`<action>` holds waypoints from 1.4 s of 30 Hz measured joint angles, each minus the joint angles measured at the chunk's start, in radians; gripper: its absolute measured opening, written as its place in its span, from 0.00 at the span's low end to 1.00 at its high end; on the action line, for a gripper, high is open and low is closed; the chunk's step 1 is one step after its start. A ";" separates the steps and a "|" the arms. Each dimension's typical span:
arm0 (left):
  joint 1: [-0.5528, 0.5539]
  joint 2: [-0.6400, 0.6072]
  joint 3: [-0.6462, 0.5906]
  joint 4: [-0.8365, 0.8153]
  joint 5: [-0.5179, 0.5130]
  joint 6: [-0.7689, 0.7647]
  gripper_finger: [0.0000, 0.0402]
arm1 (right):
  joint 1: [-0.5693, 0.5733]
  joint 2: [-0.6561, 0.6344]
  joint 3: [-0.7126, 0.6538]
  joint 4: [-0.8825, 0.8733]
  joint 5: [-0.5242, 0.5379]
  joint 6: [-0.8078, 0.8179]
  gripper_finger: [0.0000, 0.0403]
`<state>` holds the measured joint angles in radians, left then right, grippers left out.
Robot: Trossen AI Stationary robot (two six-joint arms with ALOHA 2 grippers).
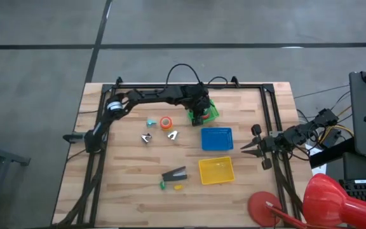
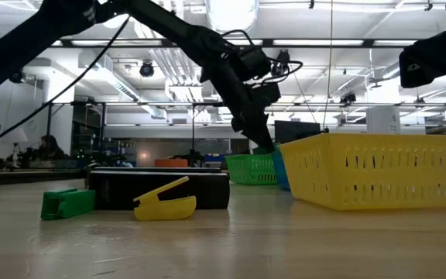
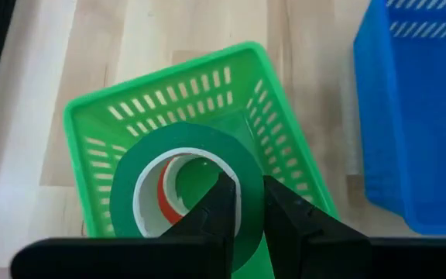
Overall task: Pick and place Stapler, Stapler remover, tape
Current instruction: Put the green tape into the red bin
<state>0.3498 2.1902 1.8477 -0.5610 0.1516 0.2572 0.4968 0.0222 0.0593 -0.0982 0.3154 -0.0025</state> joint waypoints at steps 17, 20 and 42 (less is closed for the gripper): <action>0.019 0.035 0.004 0.024 0.032 -0.039 0.16 | 0.000 0.000 0.000 0.000 0.000 0.002 0.13; 0.018 0.035 0.005 0.028 0.058 -0.036 0.16 | 0.000 0.000 0.000 0.000 0.000 0.001 0.13; 0.017 0.036 -0.001 0.037 0.064 -0.048 0.18 | 0.000 0.000 0.000 0.000 0.000 0.000 0.13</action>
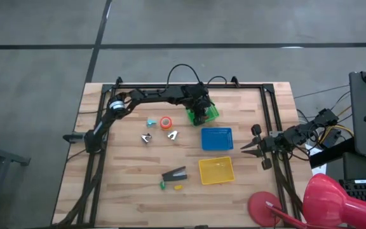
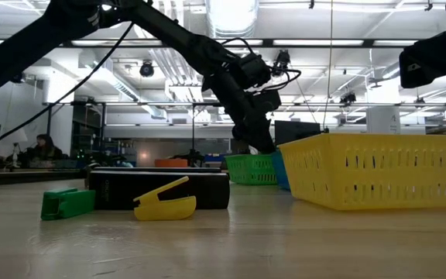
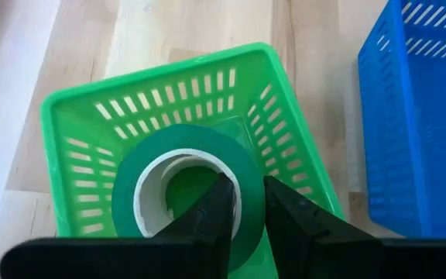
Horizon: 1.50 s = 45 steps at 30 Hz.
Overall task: Pick and place Stapler, Stapler remover, tape
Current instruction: Put the green tape into the red bin, then put the orange tape into the green bin
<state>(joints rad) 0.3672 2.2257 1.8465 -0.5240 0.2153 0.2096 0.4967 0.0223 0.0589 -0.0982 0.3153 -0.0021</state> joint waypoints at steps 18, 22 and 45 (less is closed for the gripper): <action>-0.002 -0.066 0.061 -0.128 -0.005 0.002 0.44 | 0.000 0.000 0.000 0.000 0.000 0.001 0.13; -0.002 -0.136 0.061 -0.237 -0.005 0.010 0.44 | 0.000 -0.001 0.000 0.000 0.000 0.002 0.13; -0.002 -0.519 -0.505 -0.268 -0.136 -0.034 0.43 | 0.000 0.000 0.000 0.000 0.000 0.001 0.13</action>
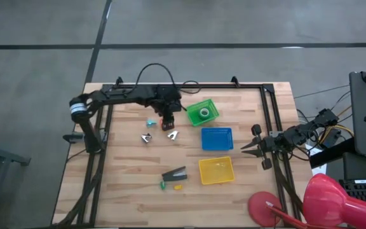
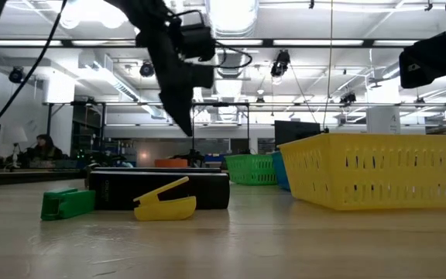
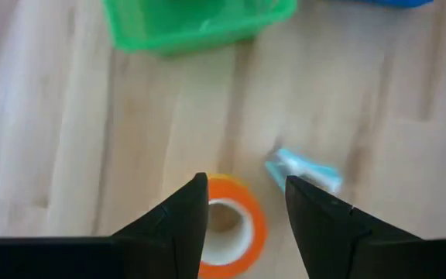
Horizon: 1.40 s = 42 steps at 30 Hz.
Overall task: Pick and place Stapler, Stapler remover, tape
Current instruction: Put the orange tape into the green bin
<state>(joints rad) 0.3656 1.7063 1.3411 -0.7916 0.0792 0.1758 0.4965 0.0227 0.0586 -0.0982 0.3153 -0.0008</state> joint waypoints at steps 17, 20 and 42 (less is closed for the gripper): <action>0.000 -0.027 -0.199 0.112 -0.019 -0.004 0.43 | 0.000 0.000 0.000 0.000 0.000 -0.001 0.13; 0.000 -0.027 -0.200 0.119 -0.019 -0.013 0.43 | 0.000 0.000 0.000 0.000 0.000 0.000 0.13; -0.014 -0.026 -0.201 0.121 0.008 -0.039 0.43 | 0.000 0.000 0.000 0.000 0.000 -0.001 0.13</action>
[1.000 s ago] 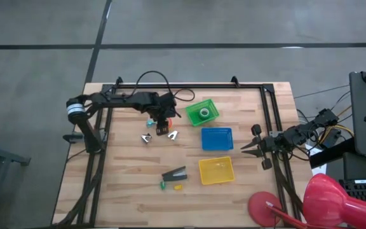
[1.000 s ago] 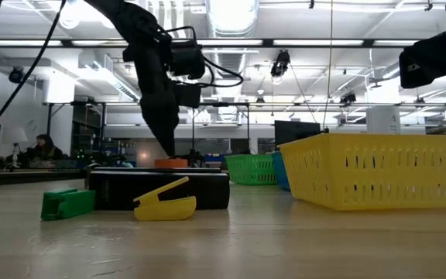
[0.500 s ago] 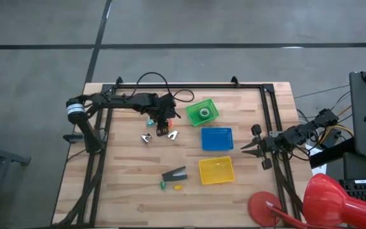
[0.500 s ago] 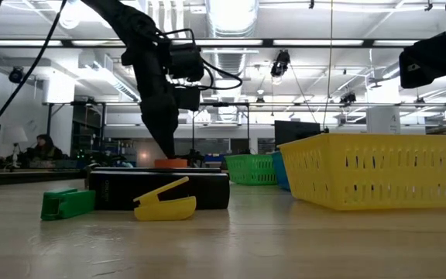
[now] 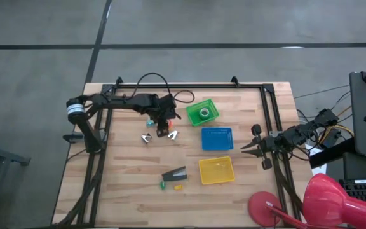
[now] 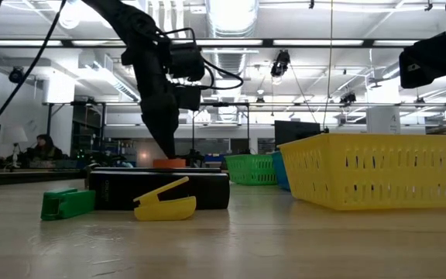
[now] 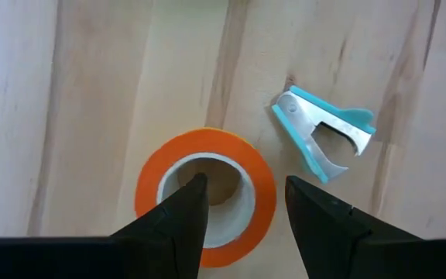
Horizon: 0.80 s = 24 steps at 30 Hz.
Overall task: Pick and place Stapler, Stapler remover, tape
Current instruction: Put the orange tape into the green bin
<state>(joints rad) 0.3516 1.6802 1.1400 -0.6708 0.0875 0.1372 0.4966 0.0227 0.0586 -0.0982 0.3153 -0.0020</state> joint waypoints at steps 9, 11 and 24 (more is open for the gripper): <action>-0.017 -0.005 0.000 -0.012 0.000 -0.015 0.43 | 0.000 0.000 0.000 0.000 0.000 0.000 0.13; -0.017 -0.003 0.000 -0.011 -0.004 -0.015 0.43 | 0.000 0.000 0.000 0.000 0.000 0.001 0.13; -0.021 -0.003 -0.061 0.041 0.013 -0.045 0.43 | 0.000 0.000 0.000 0.000 0.000 0.000 0.13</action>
<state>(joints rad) 0.3309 1.6771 1.0794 -0.6300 0.1005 0.0926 0.4969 0.0223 0.0586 -0.0982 0.3153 -0.0025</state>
